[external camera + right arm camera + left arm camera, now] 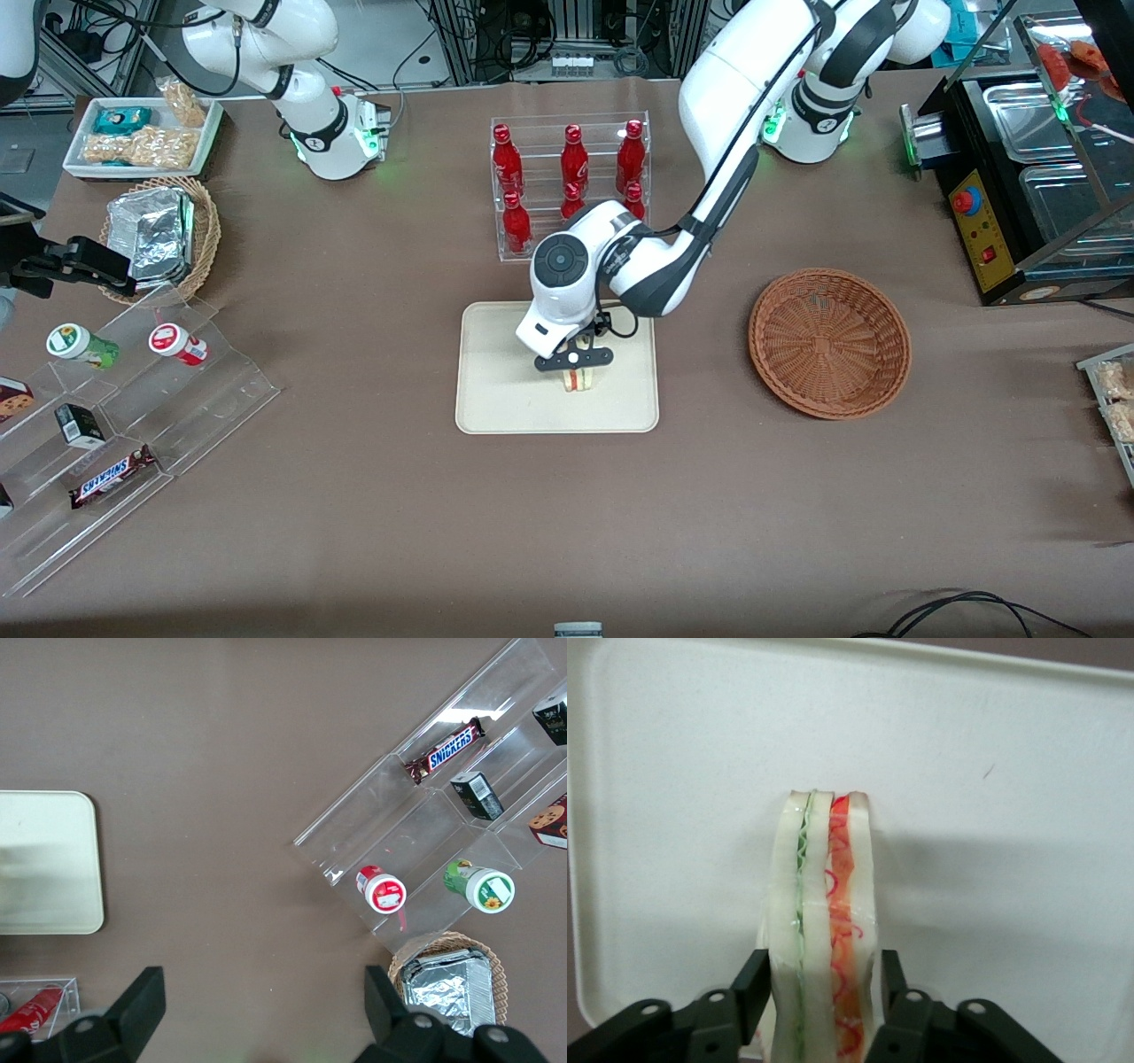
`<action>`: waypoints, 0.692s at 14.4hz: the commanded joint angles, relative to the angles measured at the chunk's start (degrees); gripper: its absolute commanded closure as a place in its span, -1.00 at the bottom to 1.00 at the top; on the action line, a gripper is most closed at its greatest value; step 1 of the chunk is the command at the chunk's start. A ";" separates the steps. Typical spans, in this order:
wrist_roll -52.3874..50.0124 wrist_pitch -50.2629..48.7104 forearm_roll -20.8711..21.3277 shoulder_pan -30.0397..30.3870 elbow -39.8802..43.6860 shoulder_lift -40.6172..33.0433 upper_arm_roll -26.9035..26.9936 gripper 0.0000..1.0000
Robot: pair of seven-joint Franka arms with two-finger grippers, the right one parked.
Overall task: Place sandwich from basket to tray
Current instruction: 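Lower the sandwich onto the tray and open the left gripper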
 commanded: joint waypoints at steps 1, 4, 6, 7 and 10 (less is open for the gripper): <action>-2.19 -0.83 0.37 -0.72 3.07 0.59 1.19 -0.69; -2.28 -3.80 0.54 -0.80 2.55 -1.78 3.82 -1.00; -1.67 -8.02 0.63 -0.54 2.55 -4.15 4.27 -1.00; -1.58 -8.91 1.24 -0.28 2.29 -5.90 4.36 -1.00; -0.36 -14.77 2.30 3.49 1.67 -12.31 4.27 -1.00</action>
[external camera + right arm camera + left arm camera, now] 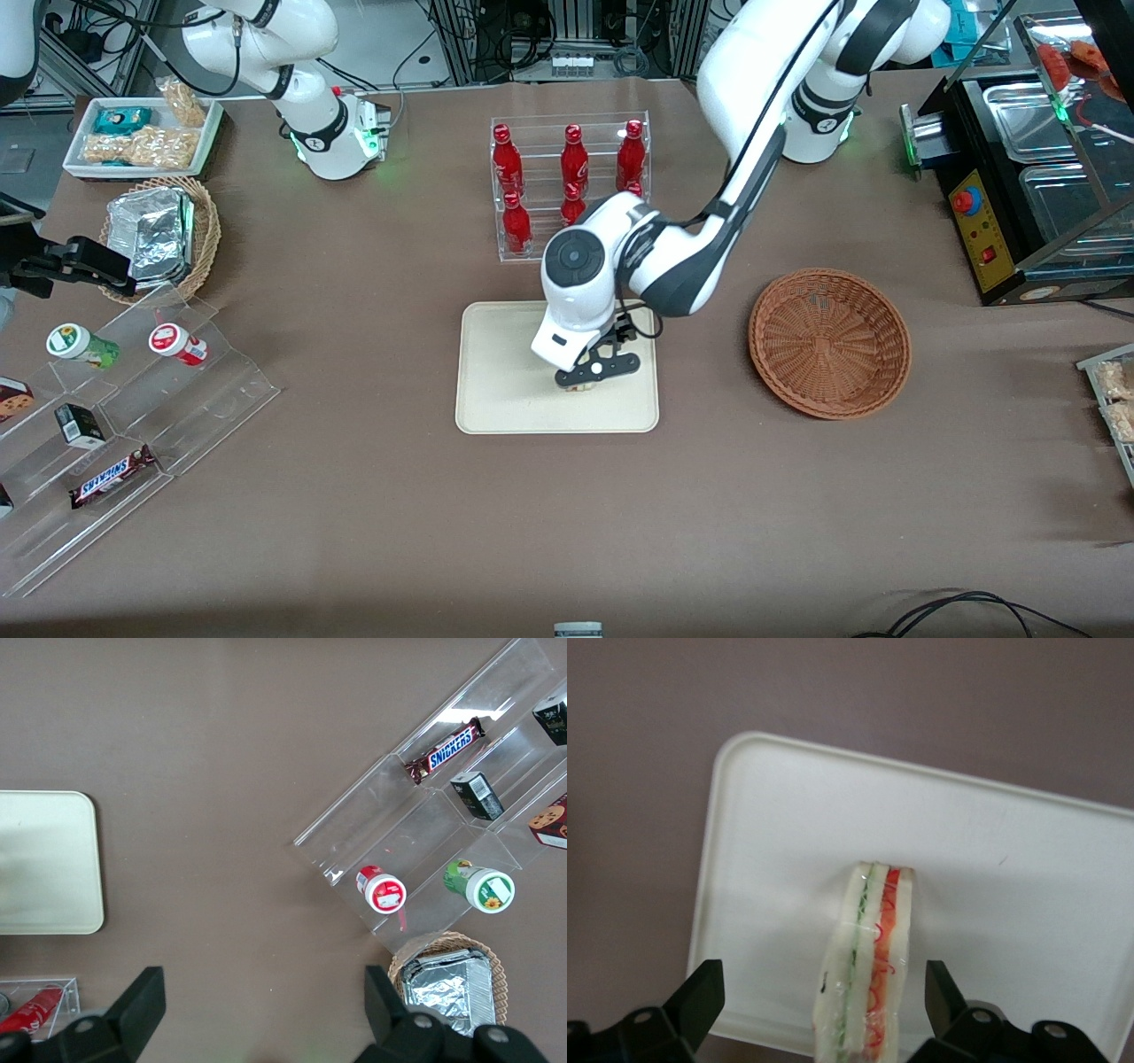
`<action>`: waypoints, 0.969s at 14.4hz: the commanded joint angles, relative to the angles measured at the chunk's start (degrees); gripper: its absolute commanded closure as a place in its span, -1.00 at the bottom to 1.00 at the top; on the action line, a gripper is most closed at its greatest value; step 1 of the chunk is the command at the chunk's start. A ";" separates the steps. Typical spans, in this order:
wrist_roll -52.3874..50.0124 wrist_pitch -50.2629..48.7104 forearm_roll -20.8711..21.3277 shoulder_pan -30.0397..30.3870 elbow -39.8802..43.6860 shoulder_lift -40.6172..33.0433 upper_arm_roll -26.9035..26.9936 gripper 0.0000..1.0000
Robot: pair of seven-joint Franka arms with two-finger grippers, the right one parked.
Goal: Place sandwich from basket to tray
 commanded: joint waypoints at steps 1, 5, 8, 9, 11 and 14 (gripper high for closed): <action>3.56 -9.11 0.06 4.29 -1.88 -8.44 -0.10 -1.00; 8.07 -17.40 -1.97 11.33 -3.55 -16.71 -0.19 -1.00; 13.67 -25.56 -1.62 15.72 -4.26 -20.15 -0.10 -1.00; 16.57 -27.41 -1.71 17.91 -4.26 -21.20 -0.10 -1.00; 20.45 -28.57 -2.06 22.22 -4.26 -23.14 -0.10 -1.00; 27.03 -34.01 -2.15 28.64 -4.34 -26.48 -0.10 -1.00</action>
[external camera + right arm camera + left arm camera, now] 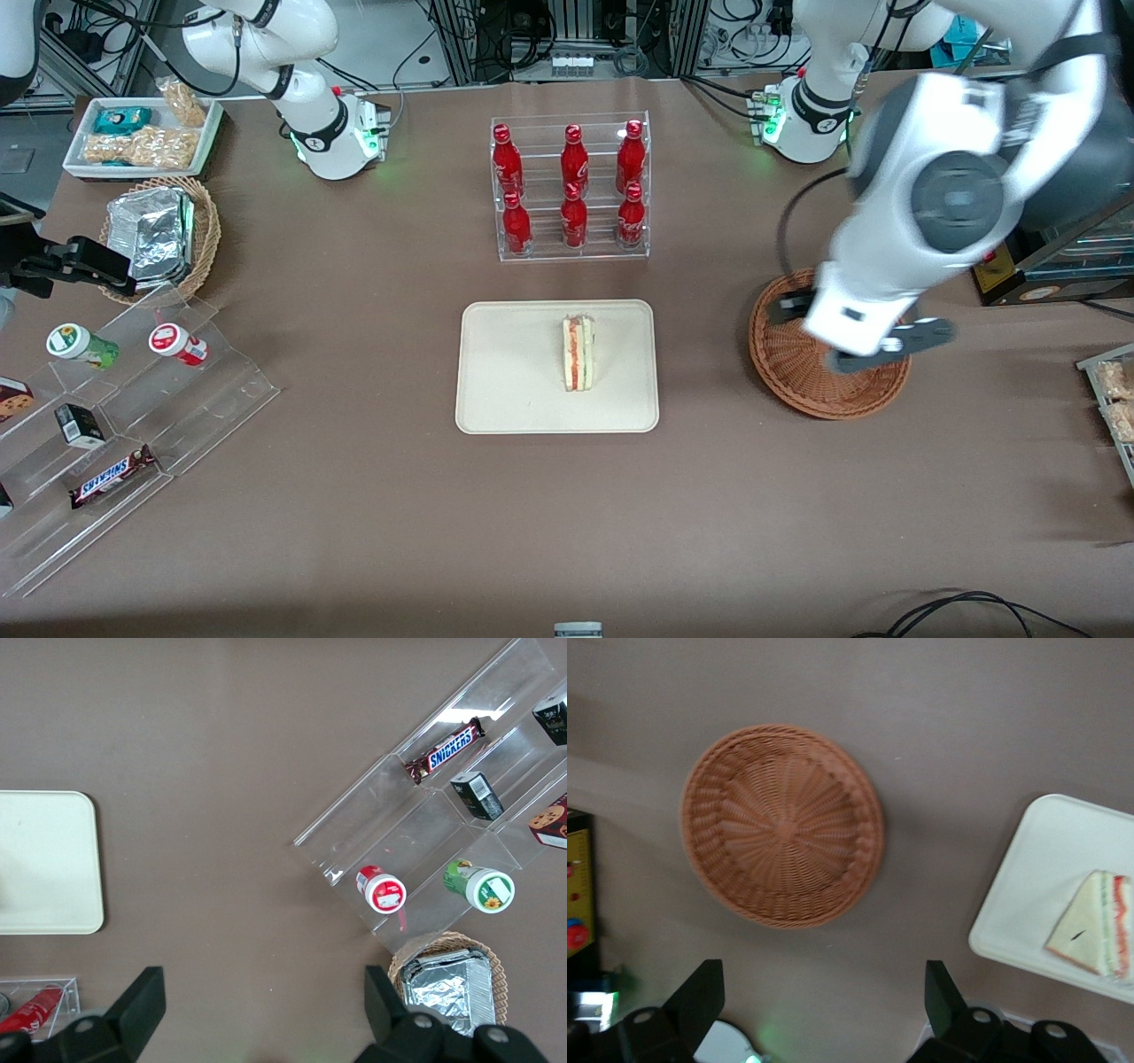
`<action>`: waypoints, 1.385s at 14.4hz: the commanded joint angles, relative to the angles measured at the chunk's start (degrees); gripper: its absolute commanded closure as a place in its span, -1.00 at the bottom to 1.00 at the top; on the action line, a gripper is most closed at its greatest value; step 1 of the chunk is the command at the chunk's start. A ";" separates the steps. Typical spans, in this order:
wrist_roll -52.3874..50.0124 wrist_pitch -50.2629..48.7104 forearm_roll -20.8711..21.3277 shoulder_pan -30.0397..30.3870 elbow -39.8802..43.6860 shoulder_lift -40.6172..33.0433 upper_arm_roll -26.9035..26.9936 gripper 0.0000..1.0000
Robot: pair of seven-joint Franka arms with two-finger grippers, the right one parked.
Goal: Place sandwich from basket to tray
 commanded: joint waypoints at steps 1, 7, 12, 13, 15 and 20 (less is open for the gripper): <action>5.61 -3.27 -0.86 6.31 -2.00 -5.04 -0.70 -1.00; 8.70 -6.44 -2.26 14.42 -2.61 -11.37 -1.05 -1.00; 9.14 -6.02 -4.11 20.92 -6.12 -16.02 -8.17 -1.00; 9.57 -4.53 -4.02 20.84 -6.57 -16.39 -8.17 -1.00; 13.77 -2.50 -2.97 20.66 -9.11 -17.87 -8.17 -1.00; 16.34 2.35 -0.77 20.04 -14.75 -21.57 -8.00 -1.00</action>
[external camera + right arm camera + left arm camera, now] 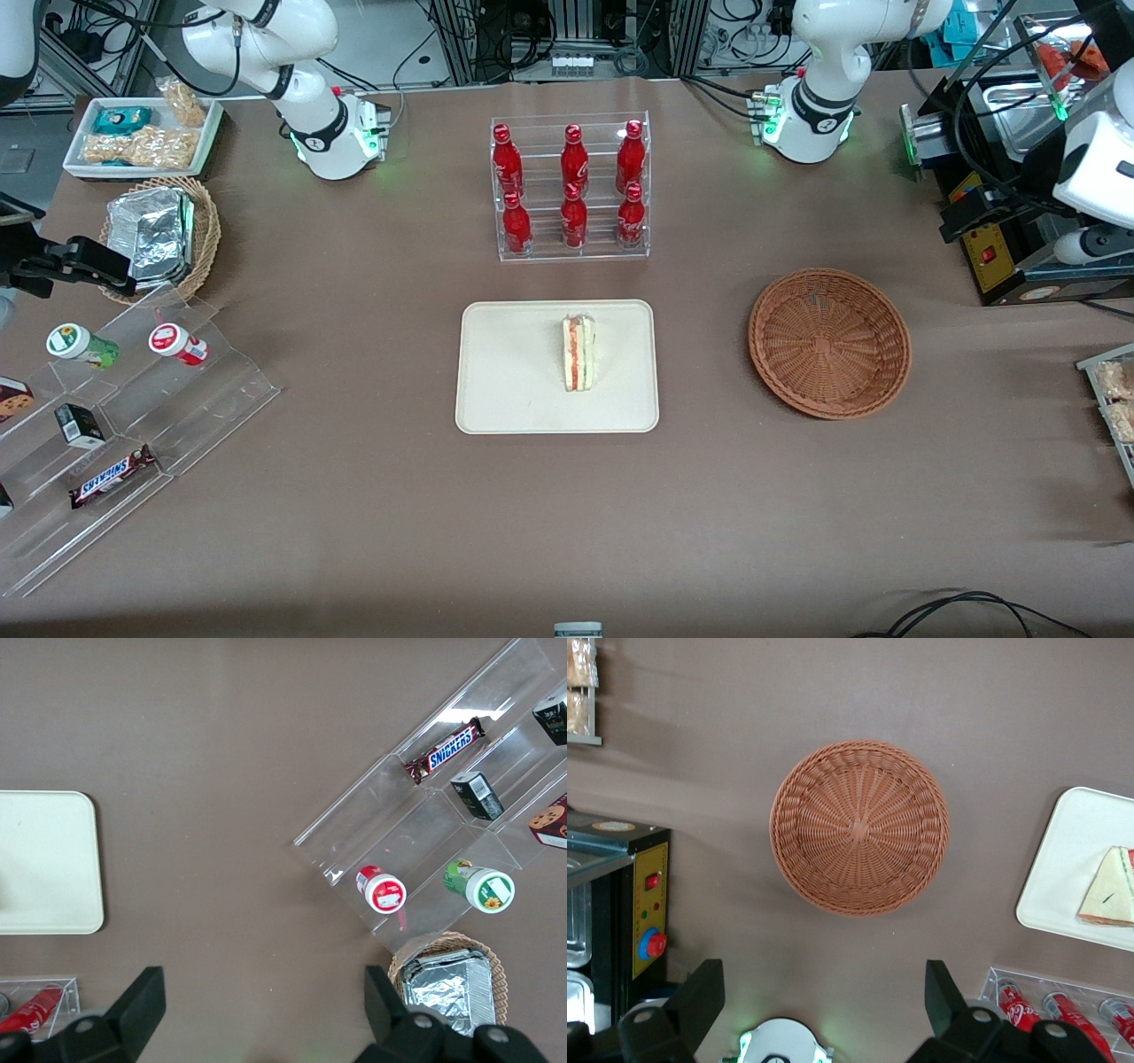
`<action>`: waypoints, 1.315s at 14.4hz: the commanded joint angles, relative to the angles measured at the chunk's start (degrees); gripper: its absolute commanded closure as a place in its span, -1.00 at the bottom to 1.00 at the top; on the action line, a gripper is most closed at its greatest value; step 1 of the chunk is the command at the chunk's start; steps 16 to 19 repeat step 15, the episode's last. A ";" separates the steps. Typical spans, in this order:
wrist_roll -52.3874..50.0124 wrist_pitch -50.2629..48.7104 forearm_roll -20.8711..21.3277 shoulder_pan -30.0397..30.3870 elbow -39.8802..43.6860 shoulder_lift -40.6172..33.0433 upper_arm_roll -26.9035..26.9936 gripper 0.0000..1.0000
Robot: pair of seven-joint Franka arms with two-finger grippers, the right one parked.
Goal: Place sandwich from basket to tray
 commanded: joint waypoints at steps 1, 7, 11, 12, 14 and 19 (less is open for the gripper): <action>1.05 0.44 0.64 0.56 -2.46 -2.75 -0.30 -1.00; -1.75 1.84 -0.24 -1.54 -2.37 -2.92 -0.03 -1.00; -2.65 2.46 -0.42 -4.81 -2.55 -3.28 3.48 -1.00; -2.65 2.37 -0.33 -4.80 -2.20 -2.93 3.48 -1.00; -2.56 2.37 -0.24 -4.80 -1.93 -2.57 3.48 -1.00; -2.56 2.37 -0.24 -4.80 -1.84 -2.49 3.48 -1.00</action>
